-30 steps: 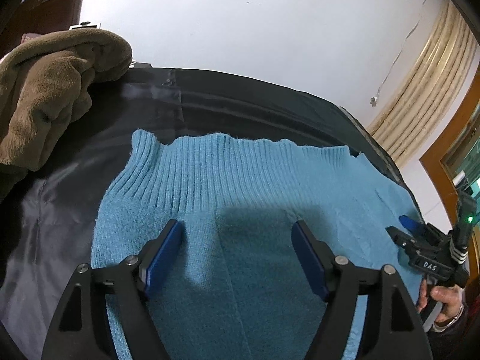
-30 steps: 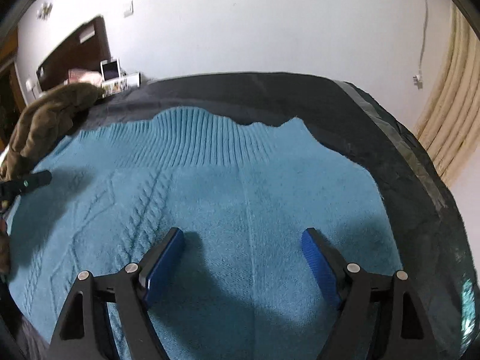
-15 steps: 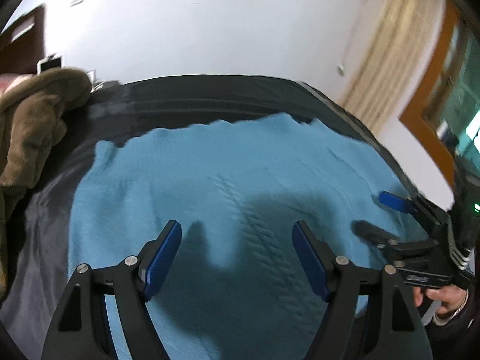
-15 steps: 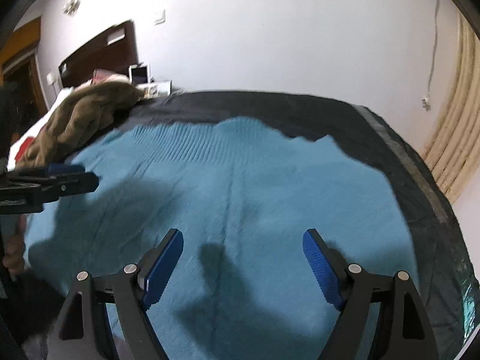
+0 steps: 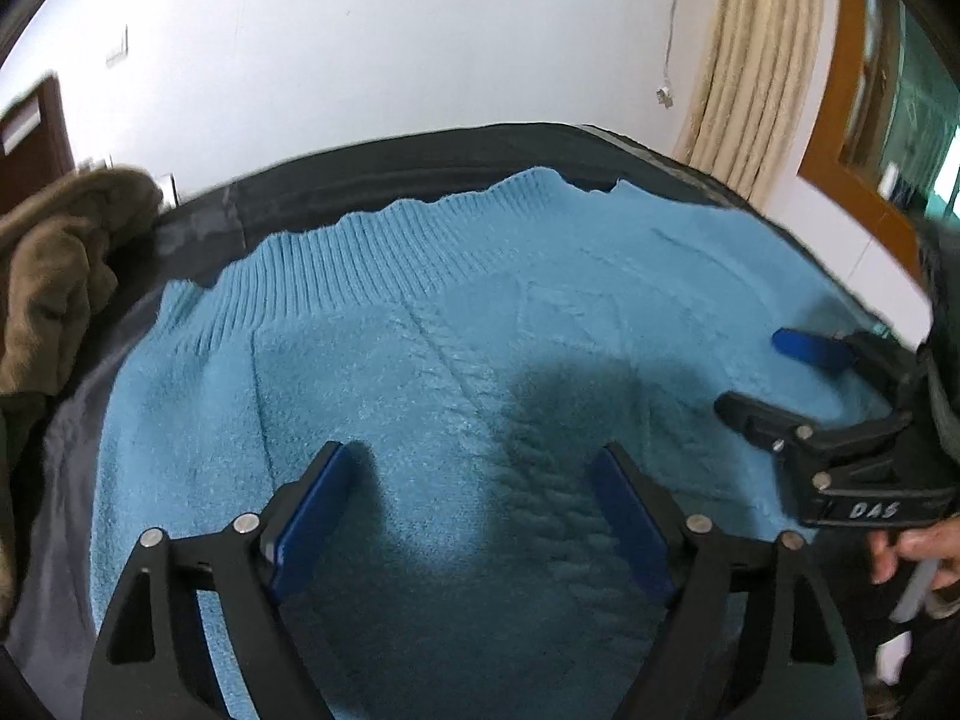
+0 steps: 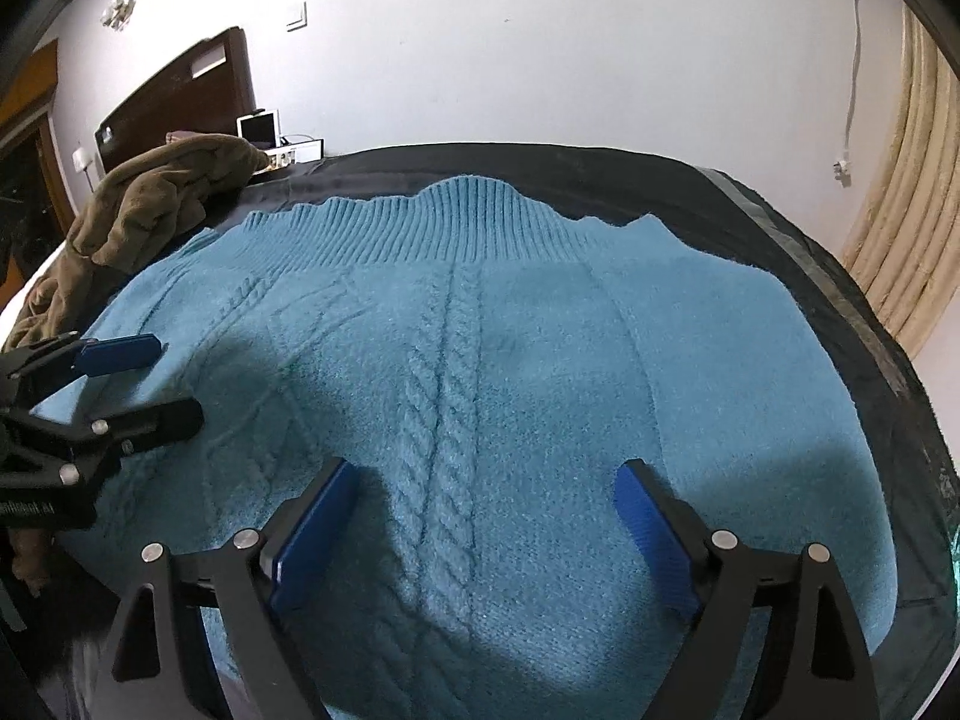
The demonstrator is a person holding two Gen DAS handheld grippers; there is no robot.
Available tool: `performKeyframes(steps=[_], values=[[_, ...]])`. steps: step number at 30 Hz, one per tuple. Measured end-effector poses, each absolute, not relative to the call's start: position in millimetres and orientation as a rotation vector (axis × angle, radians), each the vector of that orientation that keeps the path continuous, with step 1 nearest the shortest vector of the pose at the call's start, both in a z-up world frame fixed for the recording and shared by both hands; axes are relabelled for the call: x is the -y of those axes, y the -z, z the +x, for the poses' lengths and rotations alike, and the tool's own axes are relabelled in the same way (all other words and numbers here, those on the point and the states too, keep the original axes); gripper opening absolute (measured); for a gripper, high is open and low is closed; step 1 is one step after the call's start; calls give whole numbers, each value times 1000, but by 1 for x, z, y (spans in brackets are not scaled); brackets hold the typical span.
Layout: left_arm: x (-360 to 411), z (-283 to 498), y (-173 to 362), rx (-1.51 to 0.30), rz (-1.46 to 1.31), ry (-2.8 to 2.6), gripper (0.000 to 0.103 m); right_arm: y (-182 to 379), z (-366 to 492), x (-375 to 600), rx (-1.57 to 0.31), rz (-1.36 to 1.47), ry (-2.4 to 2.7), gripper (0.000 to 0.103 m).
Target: Fold clothes
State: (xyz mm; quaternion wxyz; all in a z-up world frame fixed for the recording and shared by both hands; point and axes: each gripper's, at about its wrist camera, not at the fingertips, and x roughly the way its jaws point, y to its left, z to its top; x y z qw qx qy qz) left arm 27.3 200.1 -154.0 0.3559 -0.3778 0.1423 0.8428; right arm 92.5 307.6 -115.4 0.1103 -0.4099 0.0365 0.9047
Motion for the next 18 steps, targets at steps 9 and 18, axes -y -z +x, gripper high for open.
performKeyframes(steps=[9,18], values=[[-200,23,157,-367,-997,-2197,100,116,88,-310,-114,-1209,-2639,95],[-199,25,157,-375,-996,-2197,101,115,90,-313,-144,-1198,-2652,95]])
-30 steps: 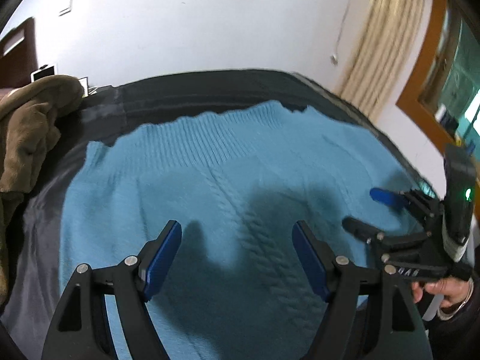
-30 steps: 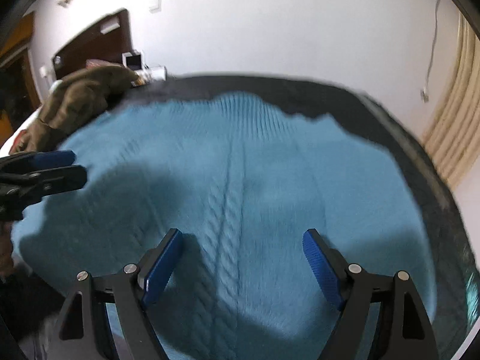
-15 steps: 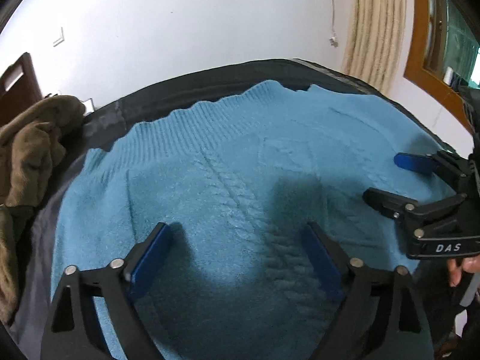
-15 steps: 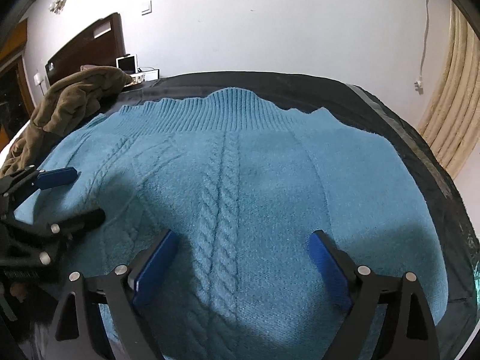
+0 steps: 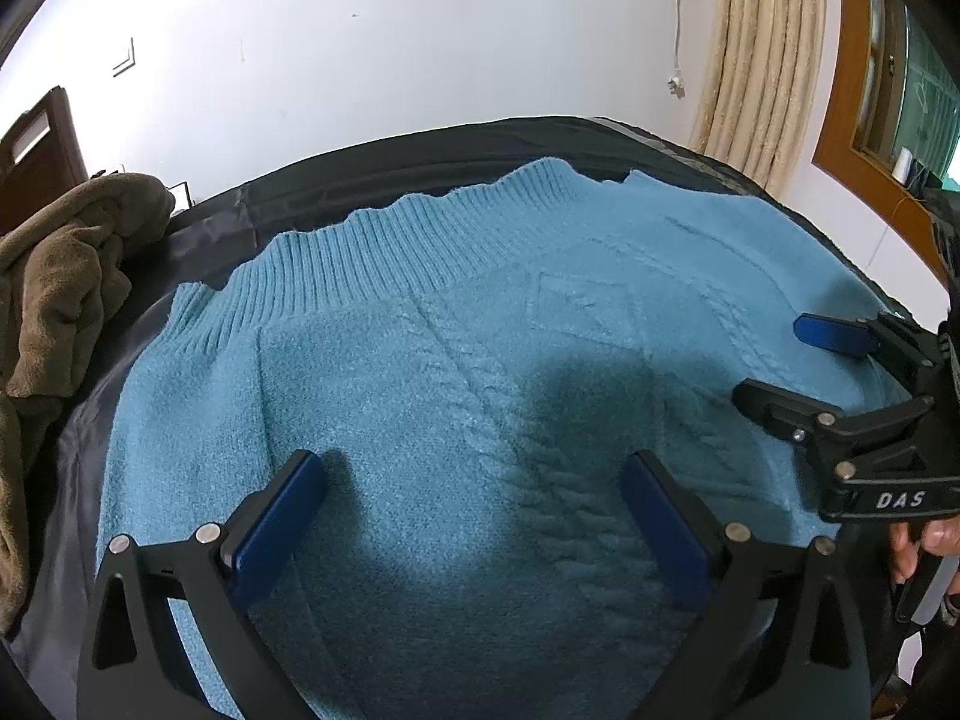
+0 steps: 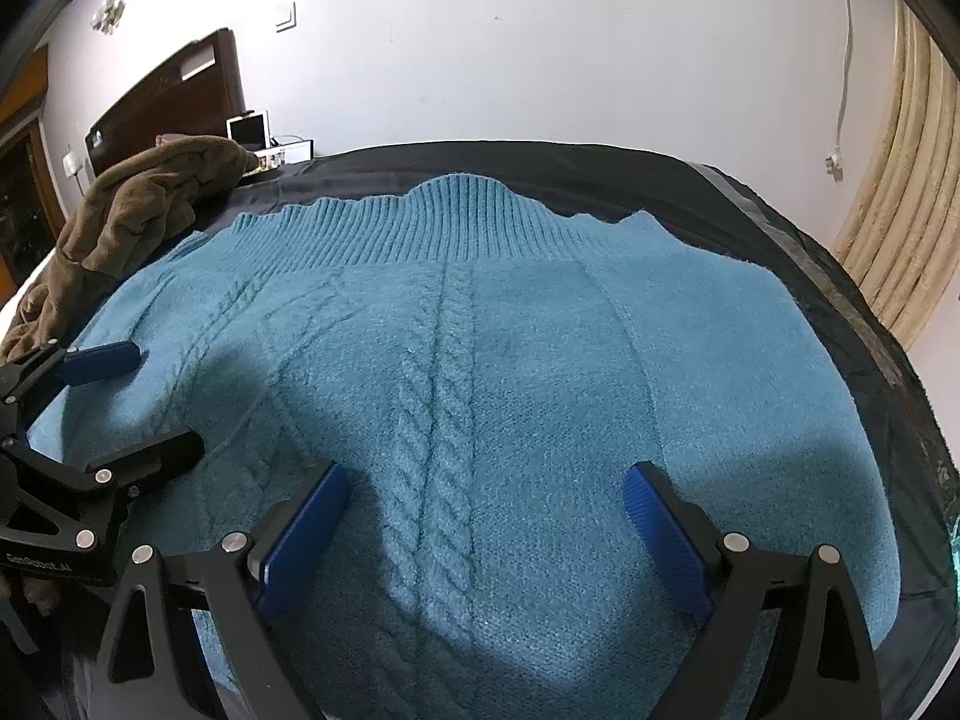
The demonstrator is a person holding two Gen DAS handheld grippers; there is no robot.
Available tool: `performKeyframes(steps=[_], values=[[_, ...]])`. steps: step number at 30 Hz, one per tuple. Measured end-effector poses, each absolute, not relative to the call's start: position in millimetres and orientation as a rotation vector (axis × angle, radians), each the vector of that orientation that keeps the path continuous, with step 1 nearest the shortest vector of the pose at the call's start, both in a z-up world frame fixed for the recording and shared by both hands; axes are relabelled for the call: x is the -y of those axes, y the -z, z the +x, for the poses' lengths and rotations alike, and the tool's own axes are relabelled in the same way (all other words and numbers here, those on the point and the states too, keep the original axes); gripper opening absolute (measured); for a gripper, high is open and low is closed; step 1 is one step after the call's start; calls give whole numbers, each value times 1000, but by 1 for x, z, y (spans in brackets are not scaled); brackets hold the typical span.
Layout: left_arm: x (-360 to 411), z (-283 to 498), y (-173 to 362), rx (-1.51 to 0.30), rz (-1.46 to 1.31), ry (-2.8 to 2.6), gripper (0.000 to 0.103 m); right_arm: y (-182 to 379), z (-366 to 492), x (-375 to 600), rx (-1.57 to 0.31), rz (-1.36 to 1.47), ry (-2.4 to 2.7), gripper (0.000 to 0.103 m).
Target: Fold clothes
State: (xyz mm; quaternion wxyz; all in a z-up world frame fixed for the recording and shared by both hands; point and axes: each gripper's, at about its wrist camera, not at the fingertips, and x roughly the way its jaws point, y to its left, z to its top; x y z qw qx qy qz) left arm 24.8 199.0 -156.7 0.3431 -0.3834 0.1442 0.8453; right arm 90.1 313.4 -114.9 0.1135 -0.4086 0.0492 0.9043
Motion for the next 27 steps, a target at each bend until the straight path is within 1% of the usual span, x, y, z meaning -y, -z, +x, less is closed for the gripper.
performKeyframes(steps=[2,7,11,14,17,20,27], values=[[-197,26,155,-375,-999,-2195,101,111,102,-317,-204,-1159,-2673,95],[-195,25,147,-321,-1054,-2131,101,96,169,-345,-469,-1038,-2710,96],[-198,24,138,-252,-1107,-2053,101,98,231,-388,-704,-953,-2590,96],[-204,25,131,-220,-1134,-2005,101,104,261,-412,-878,-901,-2533,96],[-211,27,126,-233,-1128,-2006,101,112,264,-422,-1010,-881,-2534,96],[-214,28,124,-234,-1126,-2019,101,121,255,-425,-1102,-871,-2537,96],[-216,25,121,-215,-1141,-2031,101,127,223,-432,-1212,-819,-2548,96]])
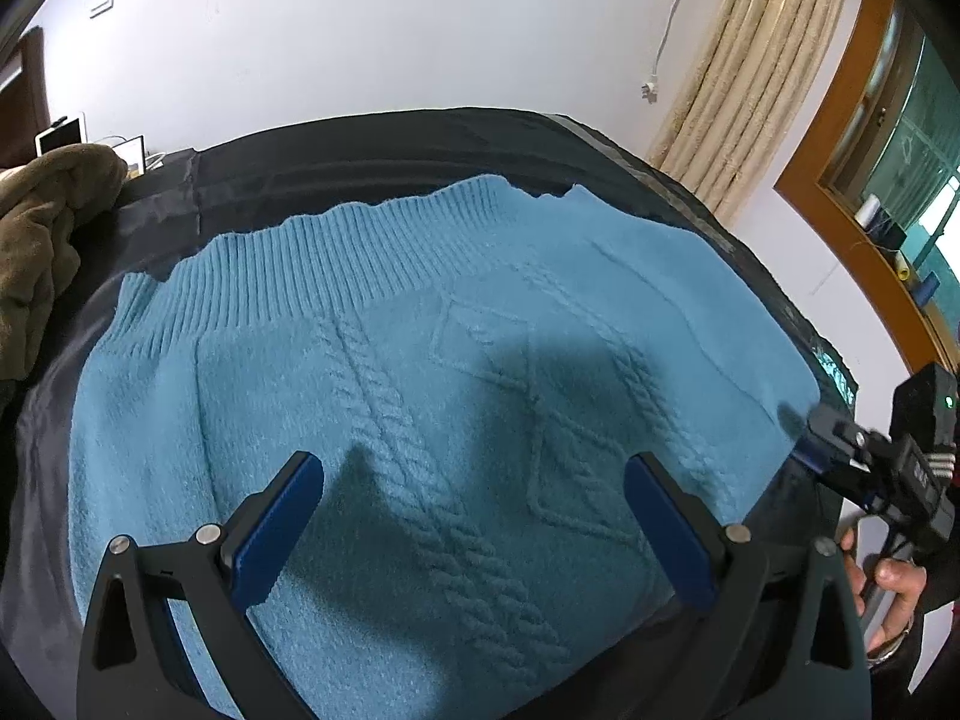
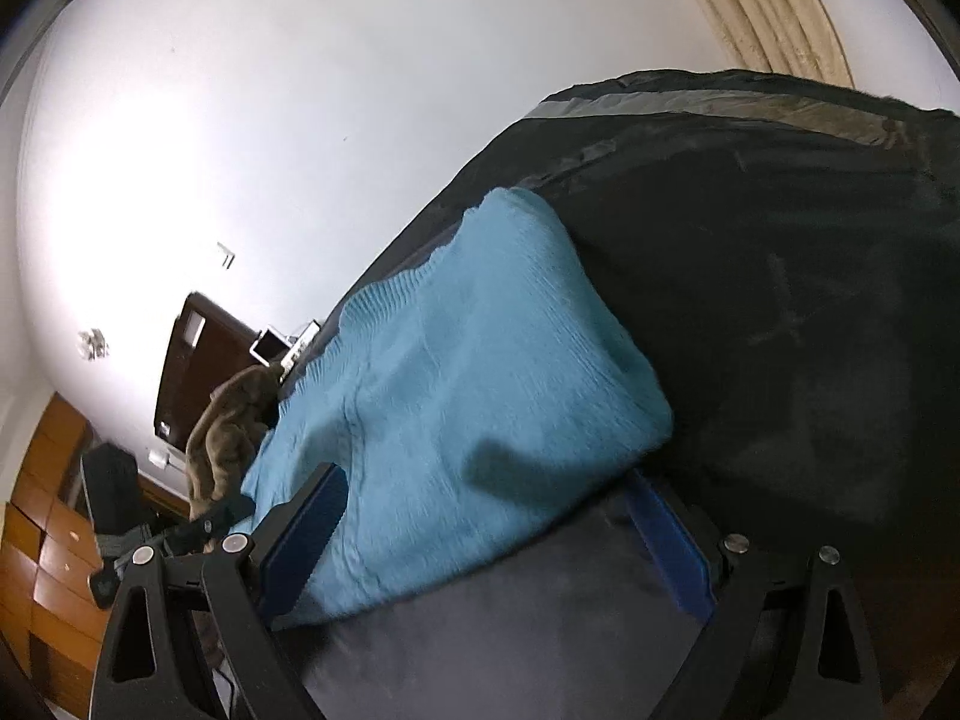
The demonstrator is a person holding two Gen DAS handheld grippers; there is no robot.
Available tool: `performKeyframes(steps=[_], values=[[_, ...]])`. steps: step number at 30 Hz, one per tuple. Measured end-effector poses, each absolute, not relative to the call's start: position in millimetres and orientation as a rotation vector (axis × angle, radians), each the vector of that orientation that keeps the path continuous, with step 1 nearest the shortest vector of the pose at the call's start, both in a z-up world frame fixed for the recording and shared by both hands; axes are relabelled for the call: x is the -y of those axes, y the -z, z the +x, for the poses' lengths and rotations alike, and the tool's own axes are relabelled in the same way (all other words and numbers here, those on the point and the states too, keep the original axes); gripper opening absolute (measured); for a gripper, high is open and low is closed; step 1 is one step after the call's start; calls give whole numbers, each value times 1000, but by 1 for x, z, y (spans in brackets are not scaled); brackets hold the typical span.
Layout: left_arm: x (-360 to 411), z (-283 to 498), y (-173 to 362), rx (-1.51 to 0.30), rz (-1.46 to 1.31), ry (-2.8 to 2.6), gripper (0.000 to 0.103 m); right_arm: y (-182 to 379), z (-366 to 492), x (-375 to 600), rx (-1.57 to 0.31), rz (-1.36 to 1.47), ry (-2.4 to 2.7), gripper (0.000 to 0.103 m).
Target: Fold clothes
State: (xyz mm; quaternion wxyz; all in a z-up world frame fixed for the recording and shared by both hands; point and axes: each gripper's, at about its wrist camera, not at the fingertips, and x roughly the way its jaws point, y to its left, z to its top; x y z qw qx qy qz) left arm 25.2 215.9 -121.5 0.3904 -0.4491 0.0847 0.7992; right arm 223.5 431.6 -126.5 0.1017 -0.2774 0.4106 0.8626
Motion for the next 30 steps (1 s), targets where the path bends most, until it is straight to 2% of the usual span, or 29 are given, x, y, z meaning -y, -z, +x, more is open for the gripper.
performKeyframes(steps=[6,9,17,24,30], values=[[-224,27,114,-223,-1111,-2038,101,126,202,-443,-1281,-726,-2479,96],[-228,25,117,-225,-1117,-2046,101,127,206,-449,-1332,-651,-2435,91],[-239,7,145,-222,-1201,-2037,101,126,205,-452,-1362,-590,-2419,91],[-244,19,153,-307,-1132,-2050,102,112,204,-463,-1452,-404,-2490,91],[-243,21,154,-280,-1121,-2063,102,123,197,-468,-1443,-470,-2462,90]])
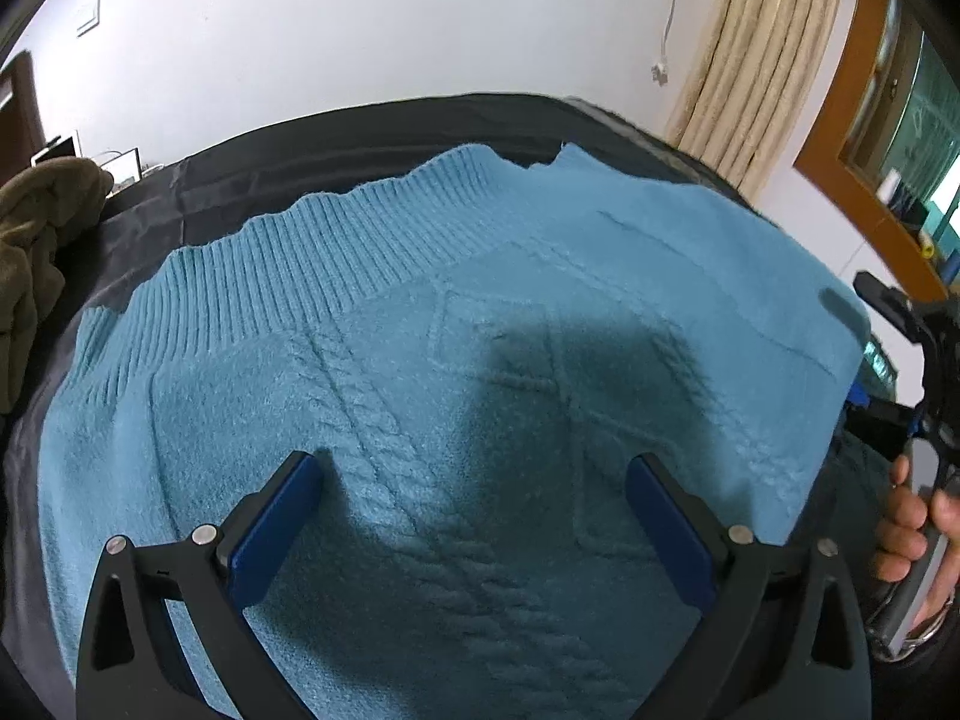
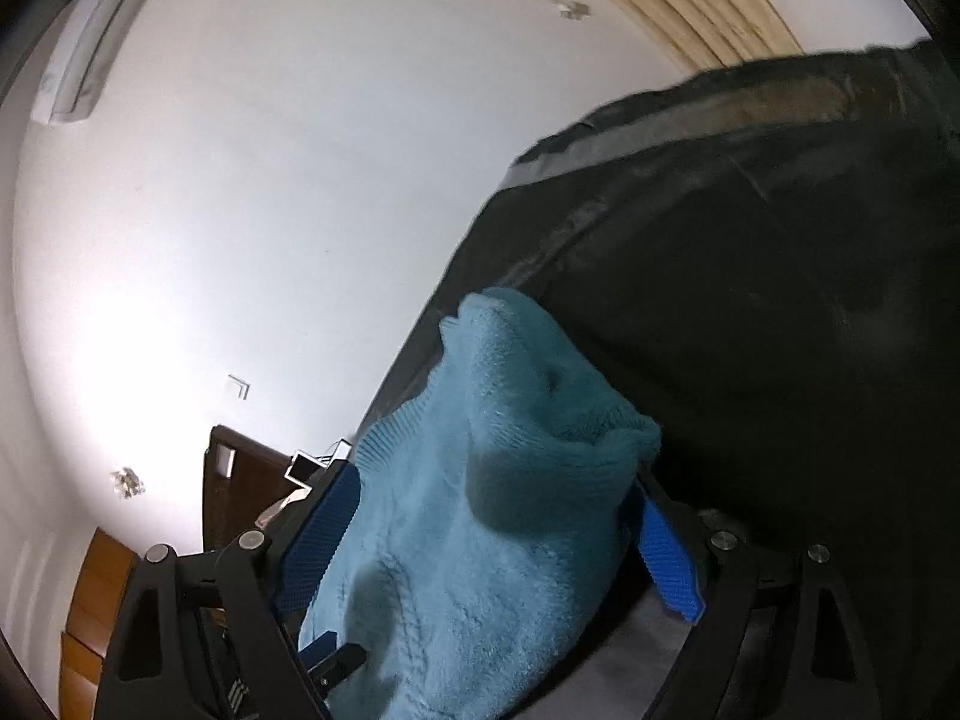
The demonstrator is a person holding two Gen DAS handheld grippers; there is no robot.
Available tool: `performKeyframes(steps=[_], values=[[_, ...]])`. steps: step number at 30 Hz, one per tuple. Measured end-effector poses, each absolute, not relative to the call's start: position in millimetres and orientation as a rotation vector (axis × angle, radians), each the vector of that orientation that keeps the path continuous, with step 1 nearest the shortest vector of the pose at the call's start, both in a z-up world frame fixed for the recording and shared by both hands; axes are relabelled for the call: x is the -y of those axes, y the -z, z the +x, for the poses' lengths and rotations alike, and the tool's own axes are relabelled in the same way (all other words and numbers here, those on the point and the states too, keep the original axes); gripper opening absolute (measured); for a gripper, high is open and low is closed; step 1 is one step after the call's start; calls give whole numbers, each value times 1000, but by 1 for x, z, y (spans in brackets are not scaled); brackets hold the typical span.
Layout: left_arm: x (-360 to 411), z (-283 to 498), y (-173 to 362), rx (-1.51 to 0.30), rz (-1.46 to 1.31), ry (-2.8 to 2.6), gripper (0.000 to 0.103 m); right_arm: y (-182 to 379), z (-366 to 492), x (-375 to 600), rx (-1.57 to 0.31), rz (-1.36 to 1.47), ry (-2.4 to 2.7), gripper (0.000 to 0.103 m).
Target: Fold clothes
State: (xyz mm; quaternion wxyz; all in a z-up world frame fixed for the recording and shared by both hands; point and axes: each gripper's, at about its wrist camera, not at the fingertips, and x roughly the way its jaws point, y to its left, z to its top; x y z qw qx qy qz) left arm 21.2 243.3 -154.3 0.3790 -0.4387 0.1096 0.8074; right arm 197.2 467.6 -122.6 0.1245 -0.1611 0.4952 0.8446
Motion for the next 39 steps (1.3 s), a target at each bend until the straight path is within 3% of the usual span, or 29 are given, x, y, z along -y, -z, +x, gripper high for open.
performKeyframes(steps=[11,16,28,29,31,36,39], values=[[-243,24,157,-271,-1097,-2067,102,130,173,-464,-1347,-534,-2511,90],[-241,28,156,-243,-1087,-2069,102,139,189,-478,-1430,-477,-2402,72],[-245,33,157,-276,-1075,-2090,102,142,166,-467,-1366,-568,-2488,70],[-245,33,157,-273,-1075,-2091,102,142,167,-469,-1367,-562,-2478,68],[-244,34,157,-265,-1080,-2091,102,142,173,-469,-1390,-556,-2436,48],[-248,31,151,-240,-1140,-2054,102,138,176,-471,-1352,-560,-2447,21],[-253,21,136,-129,-1208,-1957,102,112,177,-451,-1136,-523,-2552,19]])
